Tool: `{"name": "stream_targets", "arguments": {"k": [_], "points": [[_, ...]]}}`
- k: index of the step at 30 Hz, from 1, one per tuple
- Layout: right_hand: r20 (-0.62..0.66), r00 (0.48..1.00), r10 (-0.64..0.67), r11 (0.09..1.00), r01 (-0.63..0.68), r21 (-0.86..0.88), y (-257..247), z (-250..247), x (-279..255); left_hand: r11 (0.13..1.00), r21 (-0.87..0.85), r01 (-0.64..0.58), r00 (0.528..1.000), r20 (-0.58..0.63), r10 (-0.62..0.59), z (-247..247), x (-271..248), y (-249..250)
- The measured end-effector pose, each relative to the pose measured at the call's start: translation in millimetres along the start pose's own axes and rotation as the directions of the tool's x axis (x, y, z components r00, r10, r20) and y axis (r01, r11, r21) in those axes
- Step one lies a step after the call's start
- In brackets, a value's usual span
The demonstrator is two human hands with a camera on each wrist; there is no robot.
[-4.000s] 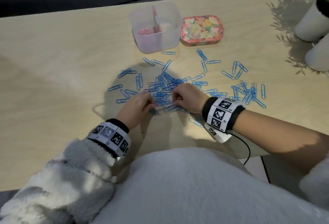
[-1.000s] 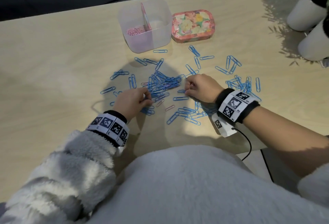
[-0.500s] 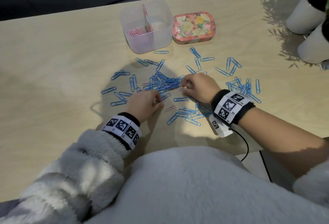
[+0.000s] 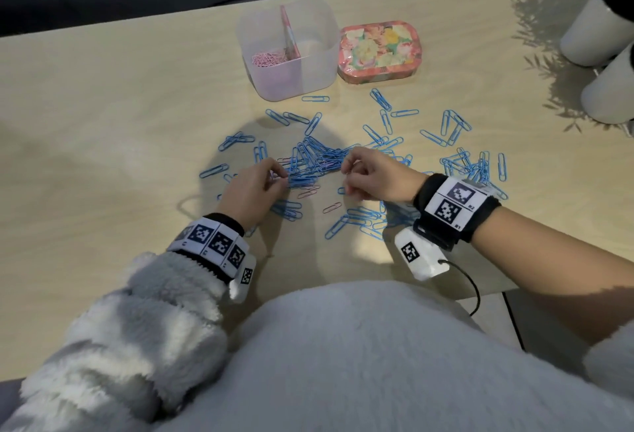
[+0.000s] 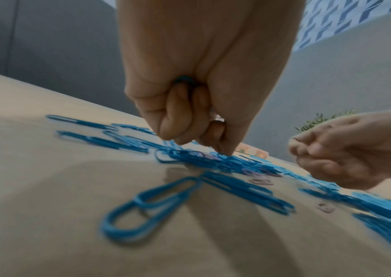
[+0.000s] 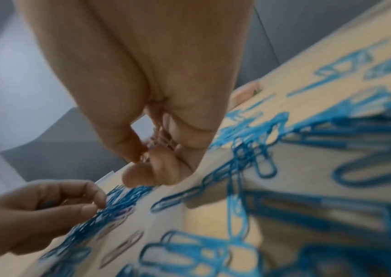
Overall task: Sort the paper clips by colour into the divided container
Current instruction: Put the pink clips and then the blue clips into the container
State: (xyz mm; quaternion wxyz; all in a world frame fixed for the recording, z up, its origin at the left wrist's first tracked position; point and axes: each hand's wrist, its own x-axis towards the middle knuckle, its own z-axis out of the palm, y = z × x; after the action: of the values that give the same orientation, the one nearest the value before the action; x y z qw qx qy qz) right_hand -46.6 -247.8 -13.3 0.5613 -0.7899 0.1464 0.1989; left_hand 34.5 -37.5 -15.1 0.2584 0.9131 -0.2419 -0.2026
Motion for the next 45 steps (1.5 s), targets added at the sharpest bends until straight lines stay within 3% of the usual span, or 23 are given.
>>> {"name": "stream_targets", "arguments": {"k": [2,4,8,13,16,19,21,23,25,27,30,32,36,40,45], "points": [[0.045,0.999,-0.002,1.000,0.003,-0.025,2,8,1,1.000,0.003,-0.014,1.000,0.013,0.014,-3,-2,-1],[0.068,0.997,-0.039,0.981,0.051,-0.185,1,13,0,0.995,0.075,-0.064,0.997,0.047,0.060,-2,-4,2],[0.049,0.994,-0.102,0.785,0.111,-0.610,-2,20,-7,0.966,0.231,-0.115,0.993,0.064,0.103,9,-3,11],[0.075,0.996,-0.038,0.742,0.078,-0.665,-3,24,-9,0.932,0.316,-0.180,0.980,0.140,0.142,17,0,23],[0.135,0.990,-0.033,0.766,0.112,-0.633,-1,21,-9,0.975,0.164,-0.152,0.966,0.231,0.112,13,3,20],[0.088,0.994,-0.067,0.854,0.102,-0.510,2,10,-6,0.983,-0.178,0.035,0.955,0.297,0.020,5,7,22],[0.021,0.997,-0.079,0.932,0.081,-0.352,0,3,-3,0.858,-0.469,0.208,0.948,0.314,-0.058,0,9,24],[-0.010,1.000,-0.029,0.997,0.028,-0.075,-3,1,2,0.612,-0.711,0.347,0.925,0.367,-0.097,-6,12,22],[-0.036,0.996,0.083,0.990,-0.078,0.121,-9,3,9,0.420,-0.812,0.406,0.907,0.413,-0.081,-10,15,18],[-0.040,0.991,0.126,0.985,-0.120,0.125,-14,8,14,0.315,-0.845,0.432,0.899,0.431,-0.077,-12,14,15],[-0.054,0.998,-0.021,0.993,0.014,-0.115,-17,21,15,0.231,-0.858,0.459,0.887,0.454,-0.079,-14,11,10],[-0.035,0.992,-0.119,0.947,0.103,-0.304,-17,27,14,0.207,-0.847,0.489,0.872,0.483,-0.082,-15,10,8],[0.080,0.969,-0.235,0.705,0.227,-0.672,-18,32,13,0.089,-0.830,0.551,0.834,0.545,-0.083,-16,10,3],[0.077,0.980,-0.183,0.682,0.183,-0.708,-18,32,14,0.048,-0.831,0.555,0.832,0.553,-0.050,-15,9,1],[0.076,0.994,-0.080,0.665,0.110,-0.739,-13,24,6,-0.009,-0.857,0.515,0.852,0.513,-0.107,-10,12,8]]}}
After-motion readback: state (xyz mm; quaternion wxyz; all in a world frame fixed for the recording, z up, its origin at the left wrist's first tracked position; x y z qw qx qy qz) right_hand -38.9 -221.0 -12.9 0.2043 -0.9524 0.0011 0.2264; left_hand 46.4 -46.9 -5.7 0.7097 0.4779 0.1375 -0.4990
